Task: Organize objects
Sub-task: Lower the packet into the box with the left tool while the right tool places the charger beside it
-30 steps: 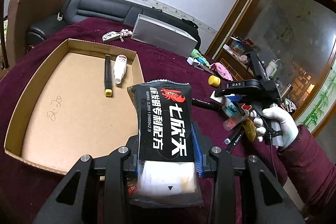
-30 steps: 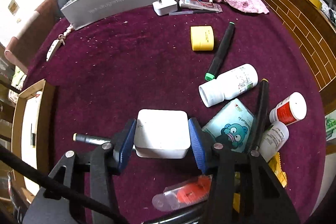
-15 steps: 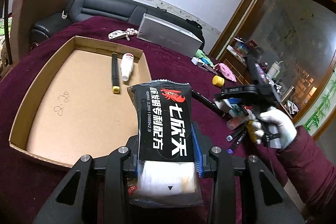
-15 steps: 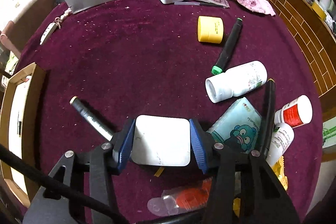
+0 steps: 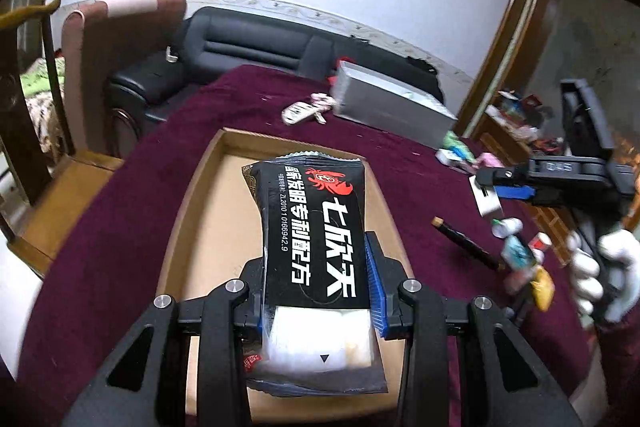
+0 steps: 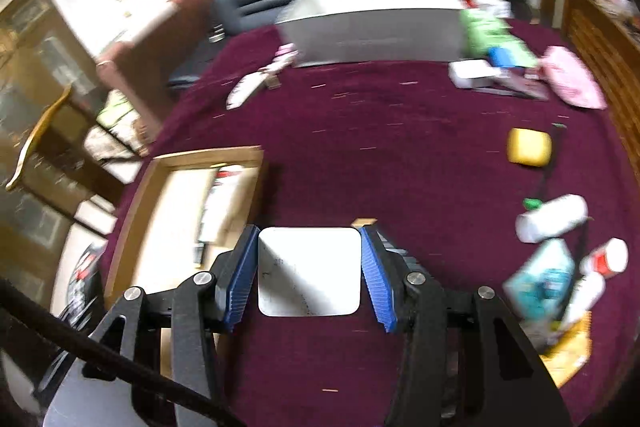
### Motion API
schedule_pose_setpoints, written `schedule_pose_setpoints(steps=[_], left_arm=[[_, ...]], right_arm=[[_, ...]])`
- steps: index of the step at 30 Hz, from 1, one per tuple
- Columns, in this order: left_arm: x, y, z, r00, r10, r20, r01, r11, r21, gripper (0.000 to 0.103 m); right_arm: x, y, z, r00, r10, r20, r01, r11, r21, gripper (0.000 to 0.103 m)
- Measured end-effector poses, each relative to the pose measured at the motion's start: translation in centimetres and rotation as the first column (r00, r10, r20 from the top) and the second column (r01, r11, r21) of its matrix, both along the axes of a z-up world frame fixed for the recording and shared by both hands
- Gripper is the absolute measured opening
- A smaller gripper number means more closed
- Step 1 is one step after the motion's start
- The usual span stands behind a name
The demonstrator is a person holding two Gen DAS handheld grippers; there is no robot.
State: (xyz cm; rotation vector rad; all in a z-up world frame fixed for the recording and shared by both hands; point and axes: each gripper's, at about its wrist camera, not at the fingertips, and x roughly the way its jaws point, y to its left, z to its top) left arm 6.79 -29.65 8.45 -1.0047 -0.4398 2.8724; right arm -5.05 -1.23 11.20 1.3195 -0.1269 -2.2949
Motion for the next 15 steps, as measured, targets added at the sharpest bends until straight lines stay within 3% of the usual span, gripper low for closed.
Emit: schedule_pose_setpoints(steps=[7, 15], left_arm=[[-6.4, -2.3, -1.7, 0.996, 0.034, 0.089, -0.031, 0.999, -0.033, 0.033], [-11.3, -4.5, -4.5, 0.977, 0.067, 0.203, -0.068, 0.998, 0.000, 0.032]], right_arm=[[-1.1, -8.8, -1.4, 0.991, 0.108, 0.084, -0.103, 0.992, -0.069, 0.049], [-4.4, -16.5, -4.4, 0.973, 0.128, 0.191, -0.104, 0.986, -0.134, 0.050]])
